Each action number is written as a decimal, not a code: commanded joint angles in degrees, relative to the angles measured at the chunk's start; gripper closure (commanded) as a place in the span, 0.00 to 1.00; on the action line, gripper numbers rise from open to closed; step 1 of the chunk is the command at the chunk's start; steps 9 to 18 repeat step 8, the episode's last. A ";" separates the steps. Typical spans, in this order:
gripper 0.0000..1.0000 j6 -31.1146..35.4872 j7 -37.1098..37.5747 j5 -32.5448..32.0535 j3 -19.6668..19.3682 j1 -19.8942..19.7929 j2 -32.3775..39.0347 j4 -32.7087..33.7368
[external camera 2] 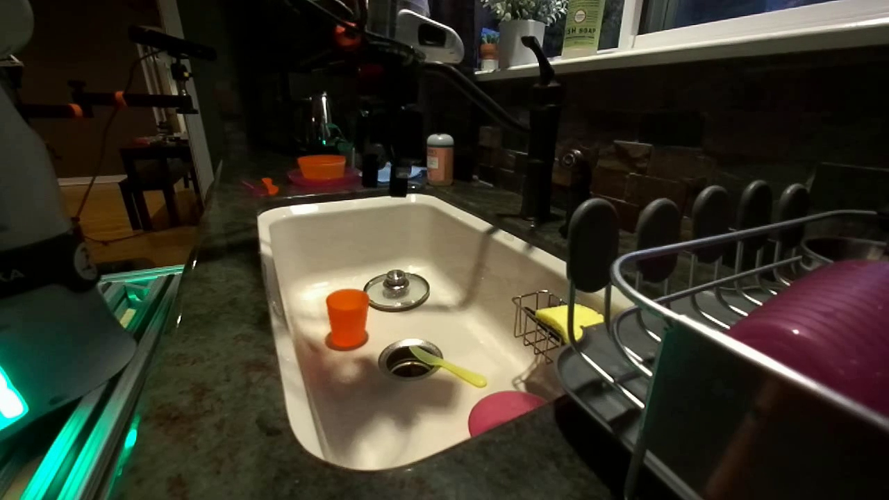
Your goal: Take the knife out of the drain
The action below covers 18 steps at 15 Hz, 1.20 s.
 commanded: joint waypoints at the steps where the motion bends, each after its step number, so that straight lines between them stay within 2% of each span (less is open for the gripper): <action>1: 0.00 -0.75 1.72 -1.18 0.97 -0.27 -4.49 -0.95; 3: 0.00 -0.49 0.48 0.88 0.54 0.49 -5.45 -0.97; 4: 0.00 -0.09 0.16 0.20 0.42 0.03 -3.28 0.05; 18: 0.00 -0.10 0.15 0.26 0.45 0.14 -4.25 0.04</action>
